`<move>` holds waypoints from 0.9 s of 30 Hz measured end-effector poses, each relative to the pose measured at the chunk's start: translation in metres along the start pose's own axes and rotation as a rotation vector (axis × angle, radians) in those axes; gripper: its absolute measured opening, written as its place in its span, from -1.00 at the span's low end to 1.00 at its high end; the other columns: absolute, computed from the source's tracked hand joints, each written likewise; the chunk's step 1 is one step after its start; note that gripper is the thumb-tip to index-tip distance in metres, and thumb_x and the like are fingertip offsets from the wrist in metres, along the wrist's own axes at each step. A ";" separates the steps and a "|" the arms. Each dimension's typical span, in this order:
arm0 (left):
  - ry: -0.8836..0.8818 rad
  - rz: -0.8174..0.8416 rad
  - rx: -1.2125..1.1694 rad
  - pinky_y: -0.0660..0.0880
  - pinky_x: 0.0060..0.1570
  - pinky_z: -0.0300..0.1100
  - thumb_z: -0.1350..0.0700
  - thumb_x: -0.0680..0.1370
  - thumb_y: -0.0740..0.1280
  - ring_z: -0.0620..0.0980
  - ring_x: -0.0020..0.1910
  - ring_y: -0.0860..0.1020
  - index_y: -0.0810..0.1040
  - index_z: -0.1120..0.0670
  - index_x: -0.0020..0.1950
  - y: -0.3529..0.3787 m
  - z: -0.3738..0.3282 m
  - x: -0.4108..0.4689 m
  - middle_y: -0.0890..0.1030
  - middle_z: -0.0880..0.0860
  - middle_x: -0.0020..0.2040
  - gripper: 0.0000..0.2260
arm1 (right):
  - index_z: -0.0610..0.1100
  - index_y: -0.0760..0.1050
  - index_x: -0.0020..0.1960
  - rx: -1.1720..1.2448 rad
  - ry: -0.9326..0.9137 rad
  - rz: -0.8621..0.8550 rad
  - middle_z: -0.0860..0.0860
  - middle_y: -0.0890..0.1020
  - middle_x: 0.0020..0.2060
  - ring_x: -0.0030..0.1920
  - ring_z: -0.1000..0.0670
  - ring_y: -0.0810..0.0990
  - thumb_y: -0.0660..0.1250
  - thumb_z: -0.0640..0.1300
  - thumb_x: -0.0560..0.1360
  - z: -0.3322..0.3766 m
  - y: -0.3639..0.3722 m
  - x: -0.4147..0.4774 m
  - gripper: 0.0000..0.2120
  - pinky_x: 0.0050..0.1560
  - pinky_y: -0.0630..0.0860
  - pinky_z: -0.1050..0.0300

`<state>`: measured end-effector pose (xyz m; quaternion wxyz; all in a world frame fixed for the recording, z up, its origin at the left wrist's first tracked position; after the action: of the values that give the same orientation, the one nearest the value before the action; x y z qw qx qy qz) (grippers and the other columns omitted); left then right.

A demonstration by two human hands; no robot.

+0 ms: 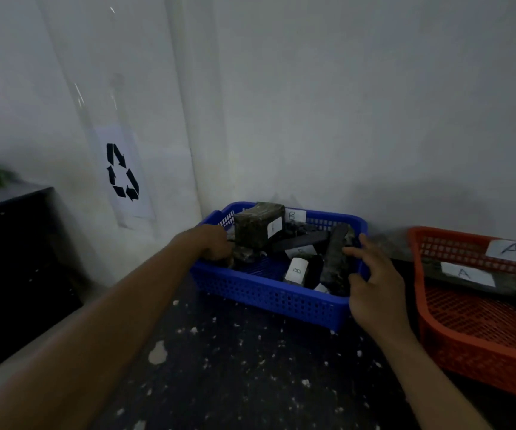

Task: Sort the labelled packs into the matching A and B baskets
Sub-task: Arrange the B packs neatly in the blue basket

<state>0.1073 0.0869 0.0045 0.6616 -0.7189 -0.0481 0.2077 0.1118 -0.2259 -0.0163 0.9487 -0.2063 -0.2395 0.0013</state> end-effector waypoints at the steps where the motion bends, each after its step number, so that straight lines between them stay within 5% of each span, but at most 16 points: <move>1: 0.012 0.026 0.013 0.44 0.02 -0.11 -0.07 0.52 0.33 0.02 -0.02 0.52 0.54 0.13 0.20 0.002 -0.003 0.001 0.56 0.08 0.04 -0.64 | -0.01 0.52 0.23 -0.003 -0.002 0.002 0.18 0.28 0.45 0.33 0.32 0.11 0.23 -0.42 0.50 0.000 0.000 0.000 -0.57 0.33 0.09 0.30; 6: -0.022 0.028 -0.001 0.47 0.18 -0.04 -0.31 0.32 0.44 0.05 0.12 0.52 0.49 0.04 0.27 0.015 -0.002 0.009 0.56 0.06 0.17 -0.35 | 0.00 0.51 0.22 -0.002 0.003 0.005 0.17 0.27 0.46 0.37 0.27 0.12 0.23 -0.41 0.50 0.000 0.000 0.000 -0.58 0.35 0.09 0.25; 10: -0.014 -0.142 -0.047 0.51 -0.12 -0.14 -0.23 0.32 0.45 -0.04 -0.14 0.53 0.57 0.03 0.08 0.017 -0.005 0.013 0.57 -0.02 -0.15 -0.53 | 0.01 0.51 0.22 -0.017 -0.005 0.010 0.16 0.27 0.46 0.36 0.27 0.12 0.23 -0.41 0.51 0.001 -0.001 -0.001 -0.58 0.32 0.09 0.30; 14: 0.013 -0.229 -0.560 0.44 -0.33 -0.23 -0.18 0.36 0.42 -0.06 -0.24 0.58 0.63 0.02 -0.22 0.013 0.007 0.010 0.64 0.01 -0.23 -0.73 | 0.01 0.50 0.22 -0.029 -0.009 0.009 0.16 0.27 0.46 0.34 0.29 0.11 0.23 -0.40 0.51 0.003 -0.001 0.000 -0.58 0.25 0.07 0.40; 18: 0.096 -0.237 -1.105 0.58 -0.41 -0.13 0.03 0.53 0.30 0.07 -0.26 0.63 0.58 0.12 -0.07 0.004 0.007 -0.005 0.64 0.18 -0.11 -0.83 | -0.01 0.51 0.23 -0.026 -0.016 0.007 0.14 0.28 0.46 0.36 0.26 0.13 0.24 -0.41 0.50 0.004 -0.001 -0.001 -0.58 0.31 0.10 0.30; 21: 0.190 -0.188 -1.276 0.53 -0.46 -0.14 0.13 0.58 0.14 0.11 -0.35 0.60 0.59 0.11 -0.04 -0.003 0.004 -0.019 0.63 0.20 -0.13 -0.78 | -0.02 0.51 0.23 -0.015 -0.012 0.009 0.14 0.28 0.46 0.40 0.21 0.16 0.24 -0.42 0.50 0.004 -0.001 -0.001 -0.58 0.36 0.12 0.23; 27: 0.323 -0.147 -1.452 0.58 -0.41 -0.09 0.25 0.58 0.05 0.14 -0.17 0.59 0.60 0.16 -0.06 -0.009 0.005 -0.029 0.59 0.23 -0.02 -0.69 | 0.01 0.52 0.21 0.009 -0.015 0.001 0.26 0.28 0.36 0.32 0.30 0.14 0.24 -0.42 0.50 0.002 -0.001 -0.002 -0.57 0.35 0.11 0.24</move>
<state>0.0811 0.0832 0.0199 0.0317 -0.9914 -0.1234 -0.0294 0.1094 -0.2266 -0.0152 0.9479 -0.2022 -0.2462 0.0044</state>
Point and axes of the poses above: each hand's wrist, its own x-axis towards the middle knuckle, its own y-axis out of the palm, z = x × y, the point moved 7 cm from there along x, towards the middle knuckle
